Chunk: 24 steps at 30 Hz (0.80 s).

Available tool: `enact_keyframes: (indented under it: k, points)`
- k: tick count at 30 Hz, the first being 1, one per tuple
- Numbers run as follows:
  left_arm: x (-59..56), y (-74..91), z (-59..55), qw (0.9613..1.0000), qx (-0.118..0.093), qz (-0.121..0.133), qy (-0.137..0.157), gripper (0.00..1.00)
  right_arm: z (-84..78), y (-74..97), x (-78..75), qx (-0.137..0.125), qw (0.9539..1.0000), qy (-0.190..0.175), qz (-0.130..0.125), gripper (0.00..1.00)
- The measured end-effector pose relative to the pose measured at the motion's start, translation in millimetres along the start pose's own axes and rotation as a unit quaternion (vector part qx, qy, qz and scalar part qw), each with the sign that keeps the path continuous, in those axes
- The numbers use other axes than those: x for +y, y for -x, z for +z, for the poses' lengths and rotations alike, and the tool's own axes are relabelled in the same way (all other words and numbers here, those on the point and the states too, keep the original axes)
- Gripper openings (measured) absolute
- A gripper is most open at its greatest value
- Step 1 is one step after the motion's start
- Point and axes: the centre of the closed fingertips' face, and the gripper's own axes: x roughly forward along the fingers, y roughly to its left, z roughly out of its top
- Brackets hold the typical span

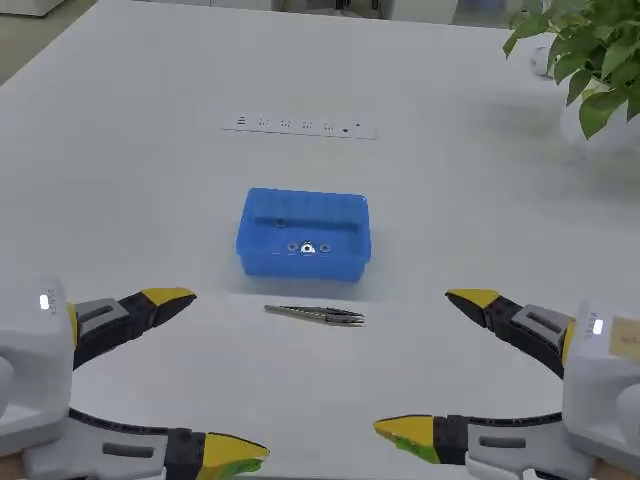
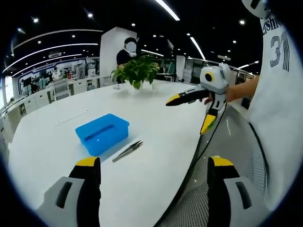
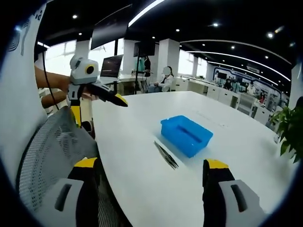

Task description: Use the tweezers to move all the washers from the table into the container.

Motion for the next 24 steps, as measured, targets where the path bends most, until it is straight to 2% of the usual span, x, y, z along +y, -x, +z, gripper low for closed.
enact_keyframes:
  k: [3, 10, 15, 21, 24]
  points:
    - [2.7, 5.3, 3.8, 0.9999, -0.009, 0.009, 0.003, 1.0, 5.1, 2.7, 2.6, -0.015, 0.9997, -0.018, -0.004, 1.0]
    - [6.9, 8.9, 6.2, 0.9998, -0.011, 0.018, 0.004, 1.0, 7.6, 3.7, 10.5, -0.016, 0.9996, -0.021, -0.002, 1.0]
    - [11.2, 7.7, 7.8, 0.9995, -0.015, 0.027, 0.006, 1.0, 10.0, 2.5, 8.0, -0.021, 0.9993, -0.027, -0.014, 1.0]
    - [14.8, 7.9, 6.1, 0.9997, -0.007, 0.024, -0.002, 1.0, 5.9, 1.6, 7.8, -0.006, 0.9997, -0.017, -0.013, 0.99]
    - [15.9, 8.3, 6.6, 0.9997, -0.003, 0.025, -0.006, 1.0, 6.1, 2.2, 3.8, -0.009, 0.9994, -0.029, -0.015, 0.99]
